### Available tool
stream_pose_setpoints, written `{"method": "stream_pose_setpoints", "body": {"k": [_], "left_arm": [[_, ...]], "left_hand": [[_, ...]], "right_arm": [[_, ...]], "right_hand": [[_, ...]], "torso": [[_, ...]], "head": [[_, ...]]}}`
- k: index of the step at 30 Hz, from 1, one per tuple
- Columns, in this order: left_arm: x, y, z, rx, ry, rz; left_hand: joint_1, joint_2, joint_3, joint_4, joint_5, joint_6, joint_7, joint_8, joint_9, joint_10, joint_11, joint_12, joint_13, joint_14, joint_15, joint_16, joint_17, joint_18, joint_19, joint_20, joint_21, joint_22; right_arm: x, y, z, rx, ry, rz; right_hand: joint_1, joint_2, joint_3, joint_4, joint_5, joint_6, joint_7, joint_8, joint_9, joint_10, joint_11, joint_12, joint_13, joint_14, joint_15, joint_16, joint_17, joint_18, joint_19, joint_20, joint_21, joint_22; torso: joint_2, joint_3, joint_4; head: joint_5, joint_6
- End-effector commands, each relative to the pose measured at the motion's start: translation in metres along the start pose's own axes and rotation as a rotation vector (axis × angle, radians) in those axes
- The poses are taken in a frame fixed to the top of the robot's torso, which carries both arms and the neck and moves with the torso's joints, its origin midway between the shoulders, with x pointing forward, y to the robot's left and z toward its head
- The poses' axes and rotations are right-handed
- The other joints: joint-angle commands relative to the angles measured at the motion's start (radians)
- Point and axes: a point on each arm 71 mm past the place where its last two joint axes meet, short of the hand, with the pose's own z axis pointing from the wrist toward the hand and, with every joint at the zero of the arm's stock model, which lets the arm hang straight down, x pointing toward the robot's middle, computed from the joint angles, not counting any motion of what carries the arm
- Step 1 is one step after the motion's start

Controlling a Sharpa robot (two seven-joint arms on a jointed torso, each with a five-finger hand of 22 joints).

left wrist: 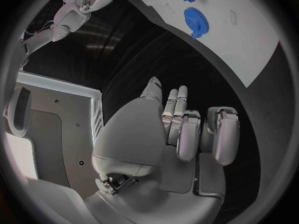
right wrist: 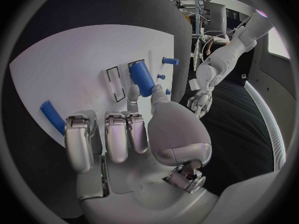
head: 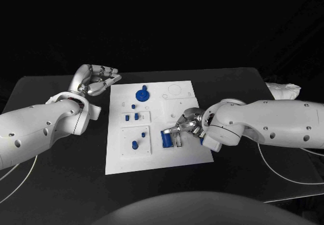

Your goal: Assemble the parts on the task board

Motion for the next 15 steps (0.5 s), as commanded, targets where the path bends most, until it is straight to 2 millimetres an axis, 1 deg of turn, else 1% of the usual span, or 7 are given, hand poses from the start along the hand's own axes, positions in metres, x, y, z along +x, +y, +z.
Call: {"method": "stream_pose_setpoints", "body": {"k": [1,7,15], "left_arm": [[0.0022,-0.0023,0.0008,0.014,0.015,-0.006],[0.0025,-0.0024,0.001,0.014,0.016,-0.006],[0.0024,-0.0023,0.0009,0.015,0.016,-0.006]], "left_hand": [[-0.001,0.012,-0.008,0.0,0.006,0.005,-0.001,-0.004,-0.001,0.007,-0.003,0.001,0.0,0.106,-0.002,0.003,0.263,-0.007,0.107,-0.002,0.002,0.263],[-0.001,0.012,-0.008,0.0,0.006,0.005,-0.001,-0.004,-0.001,0.007,-0.003,0.001,0.0,0.106,-0.002,0.003,0.263,-0.007,0.107,-0.002,0.002,0.263],[-0.001,0.012,-0.008,0.0,0.006,0.005,-0.001,-0.004,-0.001,0.007,-0.003,0.001,0.0,0.106,-0.002,0.003,0.263,-0.007,0.107,-0.002,0.002,0.263]], "right_arm": [[0.0007,-0.0017,0.0008,0.012,0.003,-0.012],[-0.0012,-0.0023,0.0017,0.014,-0.008,-0.006],[-0.0033,-0.0029,0.0026,0.012,-0.021,0.001]], "right_hand": [[0.01,0.015,0.008,-0.006,0.007,-0.007,-0.001,0.003,0.005,0.105,-0.007,0.003,0.261,0.104,-0.008,0.004,0.263,-0.007,0.105,-0.004,0.004,0.263],[0.021,0.024,0.015,-0.012,0.01,-0.009,-0.002,0.002,0.01,0.105,-0.007,0.003,0.261,0.104,-0.009,0.004,0.263,-0.007,0.105,-0.004,0.004,0.263],[0.022,0.027,0.017,-0.012,0.012,-0.01,-0.002,0.001,0.011,0.105,-0.008,0.003,0.261,0.104,-0.009,0.004,0.263,-0.007,0.105,-0.004,0.004,0.263]], "torso": [[0.0,-0.0005,0.0004],[-0.001,-0.0009,-0.0003],[-0.001,0.0,0.0005]], "head": [[-0.001,0.0],[-0.001,0.0],[-0.001,0.0]]}}
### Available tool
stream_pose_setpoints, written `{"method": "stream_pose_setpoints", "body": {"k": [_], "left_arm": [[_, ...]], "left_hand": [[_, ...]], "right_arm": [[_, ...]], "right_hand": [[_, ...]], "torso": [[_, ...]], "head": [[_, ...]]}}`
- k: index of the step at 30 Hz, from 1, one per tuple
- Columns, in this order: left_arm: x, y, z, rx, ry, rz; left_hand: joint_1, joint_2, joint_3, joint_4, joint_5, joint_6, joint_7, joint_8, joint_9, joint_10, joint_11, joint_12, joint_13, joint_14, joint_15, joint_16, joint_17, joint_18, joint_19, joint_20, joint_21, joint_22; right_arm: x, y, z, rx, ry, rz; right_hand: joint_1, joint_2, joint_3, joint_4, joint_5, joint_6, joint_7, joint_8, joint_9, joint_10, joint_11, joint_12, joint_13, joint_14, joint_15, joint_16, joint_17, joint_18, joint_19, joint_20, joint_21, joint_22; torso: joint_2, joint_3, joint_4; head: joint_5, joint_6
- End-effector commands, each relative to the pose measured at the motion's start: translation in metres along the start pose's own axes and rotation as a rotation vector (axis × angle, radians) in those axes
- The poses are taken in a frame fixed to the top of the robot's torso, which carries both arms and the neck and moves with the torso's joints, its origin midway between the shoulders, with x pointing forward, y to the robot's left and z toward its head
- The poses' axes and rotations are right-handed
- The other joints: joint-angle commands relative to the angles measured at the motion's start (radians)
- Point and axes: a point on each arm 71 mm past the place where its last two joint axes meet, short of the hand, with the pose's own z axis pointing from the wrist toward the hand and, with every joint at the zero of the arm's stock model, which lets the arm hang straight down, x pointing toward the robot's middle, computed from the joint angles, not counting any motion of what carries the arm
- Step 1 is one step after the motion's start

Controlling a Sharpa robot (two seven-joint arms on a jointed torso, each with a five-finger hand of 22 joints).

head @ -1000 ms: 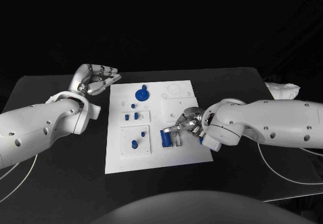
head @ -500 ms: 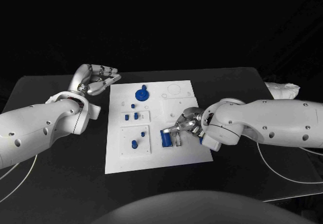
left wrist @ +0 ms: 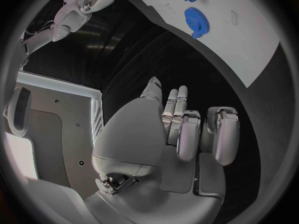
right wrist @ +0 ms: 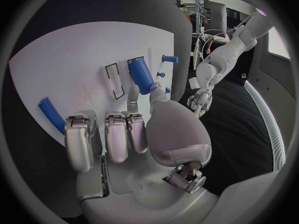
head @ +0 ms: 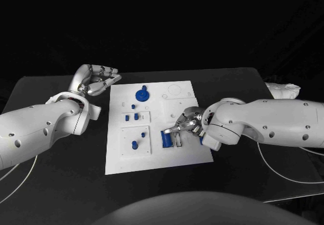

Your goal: Assemble the parts on the task board

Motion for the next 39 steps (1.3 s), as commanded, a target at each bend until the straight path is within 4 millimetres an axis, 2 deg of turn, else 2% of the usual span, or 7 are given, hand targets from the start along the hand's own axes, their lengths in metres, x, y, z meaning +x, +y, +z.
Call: {"method": "stream_pose_setpoints", "body": {"k": [1,15,21,29,39], "left_arm": [[0.0019,-0.002,0.0005,0.014,0.015,-0.006],[0.0024,-0.0023,0.0005,0.014,0.016,-0.007],[0.0029,-0.0026,0.0006,0.015,0.017,-0.007],[0.0028,-0.0024,0.0008,0.015,0.017,-0.007],[0.003,-0.0025,0.0011,0.015,0.018,-0.007]], "left_hand": [[-0.001,0.012,-0.008,0.0,0.006,0.005,-0.001,-0.004,-0.001,0.007,-0.003,0.001,0.0,0.106,-0.002,0.003,0.263,-0.007,0.107,-0.002,0.002,0.263],[-0.001,0.012,-0.008,0.0,0.006,0.005,-0.001,-0.004,-0.001,0.007,-0.003,0.001,0.0,0.106,-0.002,0.003,0.263,-0.007,0.107,-0.002,0.002,0.263],[-0.001,0.012,-0.008,0.0,0.006,0.005,-0.001,-0.004,-0.001,0.007,-0.003,0.001,0.0,0.106,-0.002,0.003,0.263,-0.007,0.107,-0.002,0.002,0.263],[-0.001,0.012,-0.008,0.0,0.006,0.005,-0.001,-0.004,-0.001,0.007,-0.003,0.001,0.0,0.106,-0.002,0.003,0.263,-0.007,0.107,-0.002,0.002,0.263],[-0.001,0.012,-0.008,0.0,0.006,0.005,-0.001,-0.004,-0.001,0.007,-0.003,0.001,0.0,0.106,-0.002,0.003,0.263,-0.007,0.107,-0.002,0.002,0.263]], "right_arm": [[-0.0004,-0.0034,0.0017,0.014,-0.011,-0.003],[-0.0009,-0.0035,0.0017,0.012,-0.018,0.003],[-0.0007,-0.0045,0.0016,0.023,-0.013,-0.004],[-0.0011,-0.0057,0.0009,0.027,-0.014,-0.006],[-0.0033,-0.0061,0.0016,0.015,-0.033,0.01]], "right_hand": [[0.001,0.007,0.006,-0.001,0.006,-0.006,0.001,0.001,0.002,0.105,-0.008,0.003,0.261,0.104,-0.009,0.004,0.263,-0.007,0.105,-0.004,0.004,0.263],[0.001,0.011,0.008,0.0,0.011,-0.008,0.002,-0.002,0.002,0.105,-0.007,0.003,0.261,0.104,-0.009,0.004,0.263,-0.007,0.105,-0.004,0.004,0.263],[0.038,0.019,0.029,-0.026,0.032,-0.007,-0.003,-0.011,0.008,0.105,-0.011,0.003,0.261,0.104,-0.011,0.004,0.263,-0.007,0.105,-0.006,0.004,0.263],[0.069,0.022,0.047,-0.048,0.037,-0.005,-0.006,-0.019,0.01,0.105,-0.013,0.003,0.261,0.104,-0.014,0.004,0.263,-0.007,0.105,-0.008,0.004,0.263],[0.058,0.025,0.048,-0.04,0.039,-0.003,-0.003,-0.025,0.011,0.105,-0.012,0.003,0.261,0.104,-0.013,0.004,0.263,-0.007,0.105,-0.009,0.004,0.263]], "torso": [[0.0,0.0,0.0004],[0.001,-0.0001,-0.0009],[0.001,0.0003,0.0001],[0.0,0.0005,-0.0003],[0.001,0.0006,0.0004]], "head": [[0.0,0.0],[-0.001,0.0],[-0.001,0.0],[-0.002,0.0],[-0.002,0.0]]}}
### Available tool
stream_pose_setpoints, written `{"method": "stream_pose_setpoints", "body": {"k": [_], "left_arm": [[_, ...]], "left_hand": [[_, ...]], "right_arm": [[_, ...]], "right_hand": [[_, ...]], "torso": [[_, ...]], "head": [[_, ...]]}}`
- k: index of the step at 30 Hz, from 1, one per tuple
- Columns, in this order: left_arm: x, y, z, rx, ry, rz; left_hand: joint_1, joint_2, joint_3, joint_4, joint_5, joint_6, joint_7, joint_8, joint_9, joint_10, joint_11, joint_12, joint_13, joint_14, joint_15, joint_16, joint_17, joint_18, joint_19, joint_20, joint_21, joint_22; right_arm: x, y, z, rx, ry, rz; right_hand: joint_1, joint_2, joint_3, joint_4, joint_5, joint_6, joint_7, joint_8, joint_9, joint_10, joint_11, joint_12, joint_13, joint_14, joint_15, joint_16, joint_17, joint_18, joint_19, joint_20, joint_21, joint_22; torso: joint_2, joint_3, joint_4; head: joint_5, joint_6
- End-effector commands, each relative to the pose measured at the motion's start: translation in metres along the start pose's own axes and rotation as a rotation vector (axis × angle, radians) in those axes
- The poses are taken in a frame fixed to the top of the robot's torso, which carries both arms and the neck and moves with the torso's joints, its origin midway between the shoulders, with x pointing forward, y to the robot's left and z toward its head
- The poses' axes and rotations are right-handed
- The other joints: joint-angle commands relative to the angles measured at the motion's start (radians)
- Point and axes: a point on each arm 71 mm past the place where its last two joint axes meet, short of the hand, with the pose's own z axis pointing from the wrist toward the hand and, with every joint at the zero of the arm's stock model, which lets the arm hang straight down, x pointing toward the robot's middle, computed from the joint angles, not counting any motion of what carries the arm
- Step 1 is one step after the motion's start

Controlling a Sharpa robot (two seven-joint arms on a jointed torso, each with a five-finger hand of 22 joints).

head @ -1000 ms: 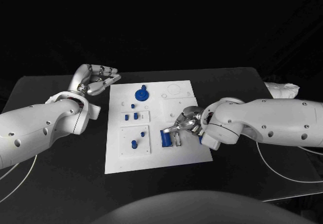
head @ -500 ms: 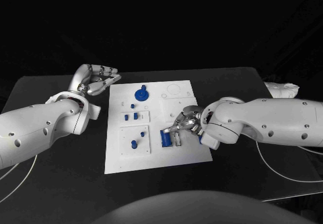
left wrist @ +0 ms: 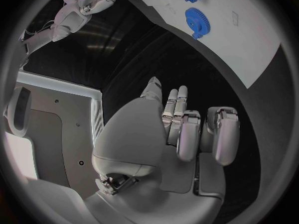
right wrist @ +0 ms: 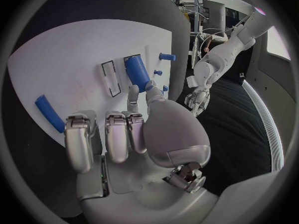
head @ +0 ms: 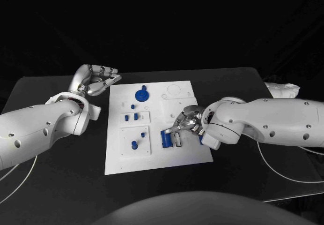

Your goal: Assemble the parts on the task board

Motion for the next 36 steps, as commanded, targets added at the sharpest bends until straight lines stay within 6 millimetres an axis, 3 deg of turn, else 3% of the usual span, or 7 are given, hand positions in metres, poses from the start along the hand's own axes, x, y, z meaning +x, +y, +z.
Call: {"method": "stream_pose_setpoints", "body": {"k": [1,36], "left_arm": [[0.002,-0.0021,0.0007,0.015,0.014,-0.006],[0.0013,-0.0017,0.0005,0.013,0.014,-0.005]], "left_hand": [[-0.001,0.012,-0.008,0.0,0.006,0.005,-0.001,-0.004,-0.001,0.007,-0.003,0.001,0.0,0.106,-0.002,0.003,0.263,-0.007,0.107,-0.002,0.002,0.263],[0.004,0.017,-0.014,0.0,0.007,0.005,-0.001,-0.004,-0.002,0.008,-0.003,0.0,0.0,0.106,-0.002,0.003,0.263,-0.007,0.107,-0.002,0.002,0.263]], "right_arm": [[-0.001,-0.0079,0.0031,0.035,-0.022,0.003],[-0.0027,-0.0073,0.005,0.02,-0.048,0.046]], "right_hand": [[-0.007,0.005,0.004,0.005,0.002,0.001,0.001,-0.005,0.002,0.105,-0.004,0.003,0.26,0.104,-0.006,0.004,0.263,-0.007,0.105,-0.009,0.004,0.263],[-0.02,0.005,0.002,0.015,0.0,-0.002,0.003,-0.016,0.005,0.105,-0.002,0.003,0.26,0.104,-0.004,0.004,0.263,-0.007,0.105,-0.007,0.004,0.263]], "torso": [[0.001,0.0,0.0003],[0.0,-0.0003,0.0001]], "head": [[0.001,0.0],[0.001,0.0]]}}
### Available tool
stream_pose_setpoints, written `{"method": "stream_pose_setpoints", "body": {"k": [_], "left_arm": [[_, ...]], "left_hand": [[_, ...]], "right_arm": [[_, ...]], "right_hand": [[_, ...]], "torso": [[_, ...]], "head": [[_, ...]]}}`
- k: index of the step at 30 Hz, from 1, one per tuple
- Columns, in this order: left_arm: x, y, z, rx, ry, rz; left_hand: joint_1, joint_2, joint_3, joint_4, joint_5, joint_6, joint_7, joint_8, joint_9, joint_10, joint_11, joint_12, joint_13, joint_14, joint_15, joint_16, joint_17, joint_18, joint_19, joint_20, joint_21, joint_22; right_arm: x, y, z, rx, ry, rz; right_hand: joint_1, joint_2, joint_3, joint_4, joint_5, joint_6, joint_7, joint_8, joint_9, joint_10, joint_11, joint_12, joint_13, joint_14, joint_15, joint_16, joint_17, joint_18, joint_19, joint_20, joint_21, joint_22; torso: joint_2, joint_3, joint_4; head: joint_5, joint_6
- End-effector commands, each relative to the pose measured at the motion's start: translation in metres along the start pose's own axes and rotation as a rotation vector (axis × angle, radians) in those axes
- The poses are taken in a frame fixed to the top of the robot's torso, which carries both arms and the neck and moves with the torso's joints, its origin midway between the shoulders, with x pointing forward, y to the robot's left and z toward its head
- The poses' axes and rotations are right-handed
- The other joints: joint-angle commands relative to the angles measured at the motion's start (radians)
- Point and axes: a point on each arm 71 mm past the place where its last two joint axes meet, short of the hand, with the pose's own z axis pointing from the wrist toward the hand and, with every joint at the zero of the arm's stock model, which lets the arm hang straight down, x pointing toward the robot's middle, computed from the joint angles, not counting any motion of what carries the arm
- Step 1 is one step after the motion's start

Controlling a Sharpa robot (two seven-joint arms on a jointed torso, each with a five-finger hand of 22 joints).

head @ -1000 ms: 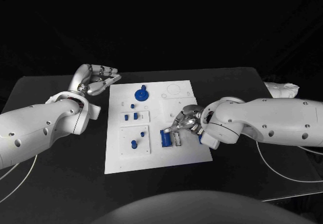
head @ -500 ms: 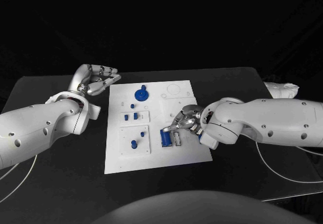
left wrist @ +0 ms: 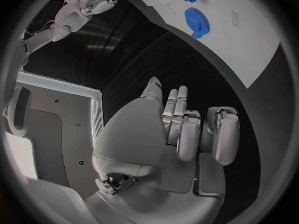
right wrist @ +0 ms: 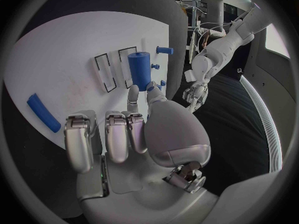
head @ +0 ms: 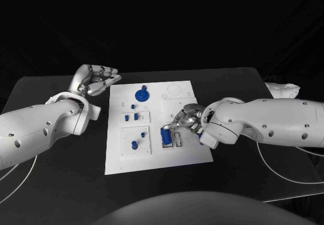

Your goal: Assemble the parts on the task board

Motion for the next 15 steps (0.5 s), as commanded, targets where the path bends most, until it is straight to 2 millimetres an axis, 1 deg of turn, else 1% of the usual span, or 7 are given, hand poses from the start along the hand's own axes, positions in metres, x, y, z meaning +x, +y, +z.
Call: {"method": "stream_pose_setpoints", "body": {"k": [1,7,15], "left_arm": [[0.0019,-0.0022,0.0004,0.014,0.014,-0.006],[0.0018,-0.0022,0.0004,0.014,0.014,-0.006],[0.0016,-0.0021,0.0003,0.014,0.013,-0.005]], "left_hand": [[-0.003,0.01,-0.003,0.0,0.007,0.005,-0.001,-0.004,-0.002,0.004,0.0,0.0,0.0,0.106,-0.002,0.003,0.263,-0.007,0.107,-0.002,0.002,0.263],[-0.003,0.01,-0.003,0.0,0.007,0.005,-0.001,-0.004,-0.002,0.004,0.0,0.0,0.0,0.106,-0.002,0.003,0.263,-0.007,0.107,-0.002,0.002,0.263],[-0.003,0.01,-0.003,0.0,0.007,0.005,-0.001,-0.004,-0.002,0.004,0.0,0.0,0.0,0.106,-0.002,0.003,0.263,-0.007,0.107,-0.002,0.002,0.263]], "right_arm": [[-0.0004,-0.008,0.0023,0.046,-0.012,-0.003],[0.0004,-0.0084,0.0021,0.053,-0.003,-0.01],[0.0012,-0.0108,0.0009,0.072,0.011,-0.02]], "right_hand": [[0.009,0.003,0.005,-0.001,0.004,-0.002,0.002,-0.006,0.002,0.105,-0.002,0.003,0.261,0.104,-0.004,0.004,0.263,-0.007,0.105,-0.007,0.004,0.263],[0.018,-0.001,0.008,-0.009,0.007,-0.002,0.002,-0.009,0.003,0.105,-0.003,0.003,0.261,0.104,-0.004,0.004,0.263,-0.007,0.105,-0.007,0.004,0.263],[0.049,-0.003,0.027,-0.034,0.02,0.002,-0.001,-0.018,0.003,0.105,-0.005,0.003,0.261,0.104,-0.006,0.004,0.263,-0.007,0.105,-0.008,0.004,0.263]], "torso": [[0.0,-0.0002,0.0003],[0.0,0.0002,-0.0005],[0.0,-0.0001,-0.0005]], "head": [[0.001,0.0],[0.0,0.0],[0.0,0.0]]}}
